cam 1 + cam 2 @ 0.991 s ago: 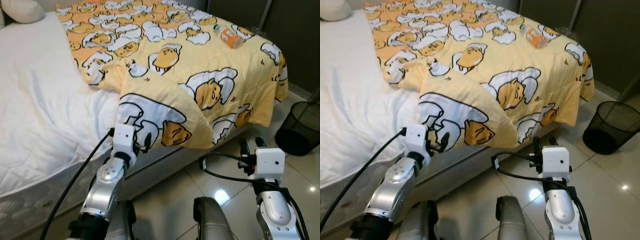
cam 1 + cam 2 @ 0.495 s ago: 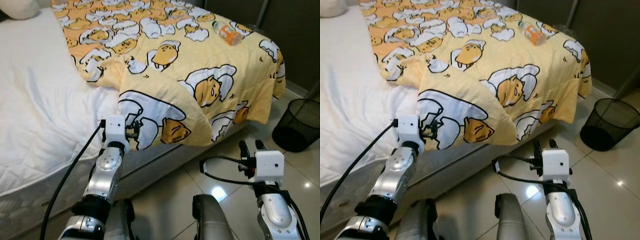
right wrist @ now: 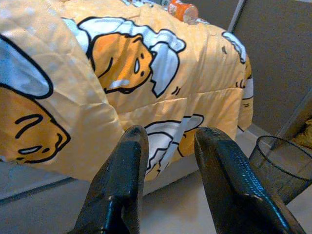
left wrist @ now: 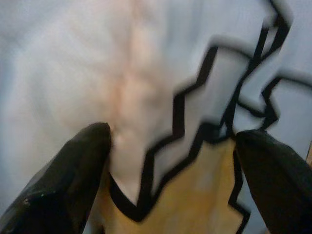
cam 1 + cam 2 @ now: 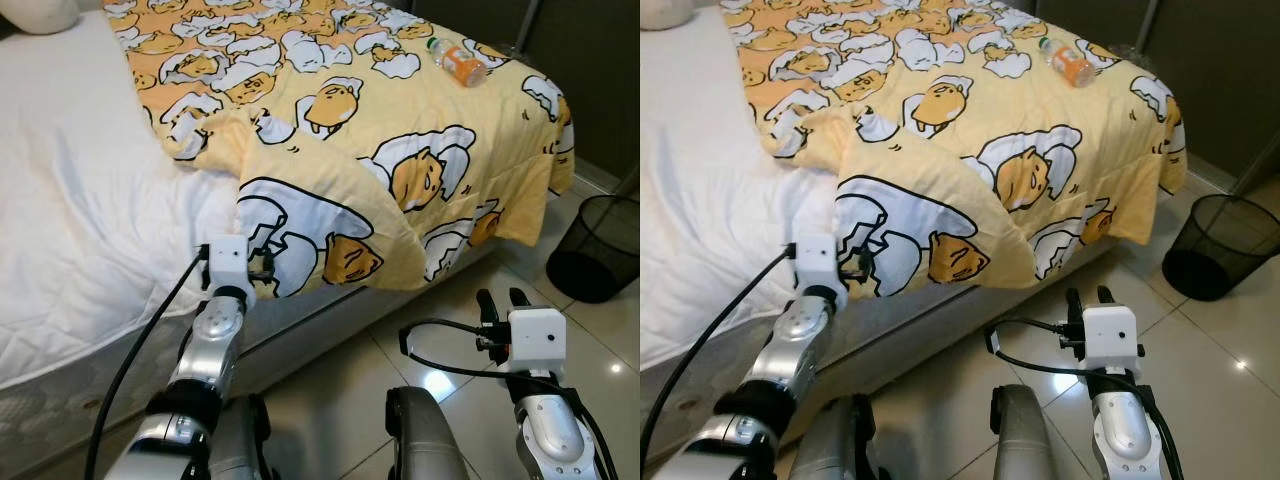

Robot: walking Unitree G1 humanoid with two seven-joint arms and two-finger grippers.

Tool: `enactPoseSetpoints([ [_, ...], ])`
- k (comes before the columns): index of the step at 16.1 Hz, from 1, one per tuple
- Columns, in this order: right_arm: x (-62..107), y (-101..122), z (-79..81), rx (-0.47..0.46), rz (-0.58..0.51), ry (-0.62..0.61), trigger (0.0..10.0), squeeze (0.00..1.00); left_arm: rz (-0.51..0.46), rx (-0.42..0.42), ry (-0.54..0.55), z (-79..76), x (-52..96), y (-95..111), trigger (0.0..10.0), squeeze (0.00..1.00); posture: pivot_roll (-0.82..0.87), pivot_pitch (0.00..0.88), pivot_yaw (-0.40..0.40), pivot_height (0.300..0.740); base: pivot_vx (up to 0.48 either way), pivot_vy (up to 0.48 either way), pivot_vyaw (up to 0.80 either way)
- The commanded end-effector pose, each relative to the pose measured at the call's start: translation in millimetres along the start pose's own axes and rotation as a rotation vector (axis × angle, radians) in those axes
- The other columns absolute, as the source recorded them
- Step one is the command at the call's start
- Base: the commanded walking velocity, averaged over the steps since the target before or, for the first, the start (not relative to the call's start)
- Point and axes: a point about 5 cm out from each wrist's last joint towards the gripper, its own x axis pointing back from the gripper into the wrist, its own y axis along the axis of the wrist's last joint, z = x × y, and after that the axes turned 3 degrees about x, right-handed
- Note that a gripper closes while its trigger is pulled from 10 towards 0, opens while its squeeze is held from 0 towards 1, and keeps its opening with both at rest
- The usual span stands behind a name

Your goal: Clean up the room

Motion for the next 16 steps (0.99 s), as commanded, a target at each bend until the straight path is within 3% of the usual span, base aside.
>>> enactPoseSetpoints([
  [1,-1.7,-0.1,0.6,0.006,-0.001,0.014,10.0,0.00,0.049,-0.035,-0.014,-0.9,-2.1,-4.6,10.0,0.00,-0.25,0.038,0.044,0.595,0.000,0.000,0.00],
  [2,-3.3,-0.1,1.5,0.008,-0.001,0.024,10.0,0.00,0.056,-0.040,0.003,2.6,-9.5,3.2,0.0,0.00,-0.25,0.035,0.043,0.595,0.000,0.000,0.00],
  [6,-8.0,-0.5,1.5,0.010,0.000,0.027,10.0,0.00,0.037,-0.002,-0.025,4.7,-18.0,17.3,0.0,0.00,-0.26,0.030,0.042,0.595,0.000,0.000,0.00],
  [11,-9.9,-3.9,3.6,0.001,0.016,0.028,10.0,0.00,0.044,0.036,-0.180,-9.9,-14.1,7.4,0.0,0.00,-0.25,0.033,0.049,0.595,0.000,0.000,0.00],
  [16,-13.5,-7.4,8.3,-0.008,0.028,0.038,10.0,0.00,0.080,0.033,-0.236,-11.3,-5.2,-12.1,0.0,0.00,-0.25,0.013,0.055,0.595,0.000,0.000,0.00],
])
